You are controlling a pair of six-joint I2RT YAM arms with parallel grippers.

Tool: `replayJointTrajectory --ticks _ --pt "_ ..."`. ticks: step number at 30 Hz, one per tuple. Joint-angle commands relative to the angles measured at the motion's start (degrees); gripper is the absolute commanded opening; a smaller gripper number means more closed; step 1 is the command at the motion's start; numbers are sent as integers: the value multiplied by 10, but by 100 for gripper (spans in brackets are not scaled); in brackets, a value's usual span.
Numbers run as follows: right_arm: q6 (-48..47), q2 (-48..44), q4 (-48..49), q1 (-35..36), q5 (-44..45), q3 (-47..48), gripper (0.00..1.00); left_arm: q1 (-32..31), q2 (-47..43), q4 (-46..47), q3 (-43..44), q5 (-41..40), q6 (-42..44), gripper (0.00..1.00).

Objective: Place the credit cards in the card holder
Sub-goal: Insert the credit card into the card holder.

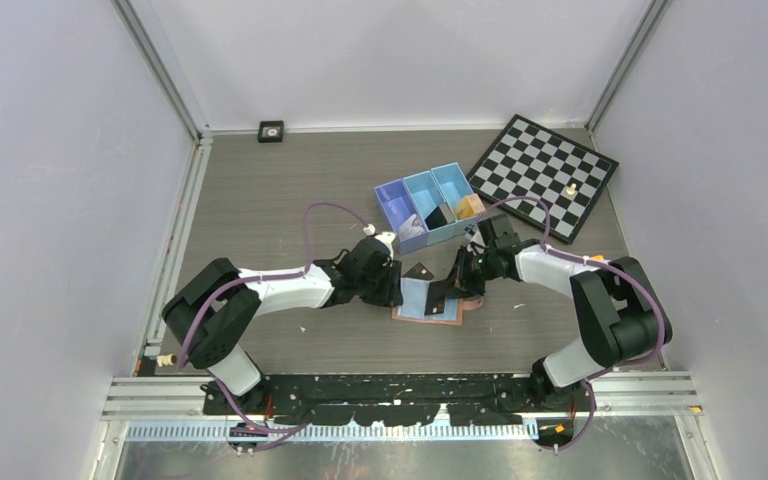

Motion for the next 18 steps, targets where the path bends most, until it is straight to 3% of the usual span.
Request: replayJointTrajectory --ticks 1,12,18 --pt "-15 20 3 9 11 -7 0 2 6 -56 -1 -33 16 40" --pt "-22 40 2 22 10 -1 0 2 12 -57 1 -33 19 31" --pt "-24 45 -1 29 1 0 1 1 15 -62 3 -33 21 20"
